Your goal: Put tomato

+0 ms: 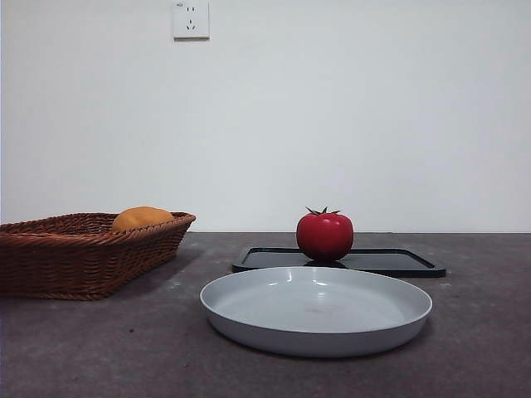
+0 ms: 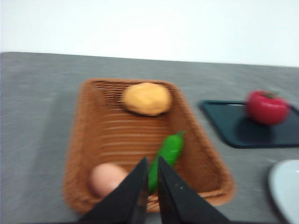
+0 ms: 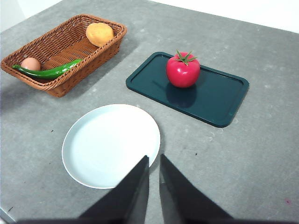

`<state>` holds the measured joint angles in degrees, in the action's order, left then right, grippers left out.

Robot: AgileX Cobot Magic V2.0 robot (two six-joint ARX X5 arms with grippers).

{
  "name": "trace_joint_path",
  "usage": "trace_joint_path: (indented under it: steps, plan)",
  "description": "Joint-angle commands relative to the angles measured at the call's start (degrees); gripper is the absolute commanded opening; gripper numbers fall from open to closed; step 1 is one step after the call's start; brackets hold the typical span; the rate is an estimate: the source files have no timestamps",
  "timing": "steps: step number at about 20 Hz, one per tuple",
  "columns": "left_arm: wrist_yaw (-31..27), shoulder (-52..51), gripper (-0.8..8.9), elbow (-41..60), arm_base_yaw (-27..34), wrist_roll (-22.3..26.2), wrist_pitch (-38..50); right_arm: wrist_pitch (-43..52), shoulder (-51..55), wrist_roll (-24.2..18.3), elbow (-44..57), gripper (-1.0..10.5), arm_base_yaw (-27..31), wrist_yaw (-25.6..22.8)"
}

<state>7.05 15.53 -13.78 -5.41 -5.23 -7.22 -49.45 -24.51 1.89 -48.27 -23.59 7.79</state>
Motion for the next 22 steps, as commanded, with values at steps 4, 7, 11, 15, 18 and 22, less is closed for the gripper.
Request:
trace_joint_path:
  steps: [4, 7, 11, 15, 18, 22]
  plan:
    - [-6.23, -8.52, 0.29, 9.62, 1.77, 1.77, 0.94, 0.57, -0.07, 0.26, -0.48, 0.3, -0.33, 0.07]
    - [-6.23, -11.76, 0.29, 12.44, 2.51, 1.75, -0.2, 0.57, -0.07, 0.26, -0.48, 0.3, -0.33, 0.07]
    - [-6.25, -15.39, 0.29, 13.11, 2.54, 1.77, -3.48, 0.59, -0.07, 0.24, -0.48, 0.3, -0.33, 0.07]
    - [-6.27, -15.37, 0.29, 13.11, 2.56, 2.97, -3.67, 0.59, -0.07, 0.26, -0.48, 0.3, -0.33, 0.07]
    - [-6.25, -15.37, 0.29, 13.11, 2.56, 3.23, -3.61, 0.59, -0.07, 0.26, -0.48, 0.3, -0.33, 0.07]
    - [-6.23, -15.34, 0.29, 13.11, 2.56, 3.23, -3.58, 0.59, -0.07, 0.26, -0.48, 0.3, -0.33, 0.07]
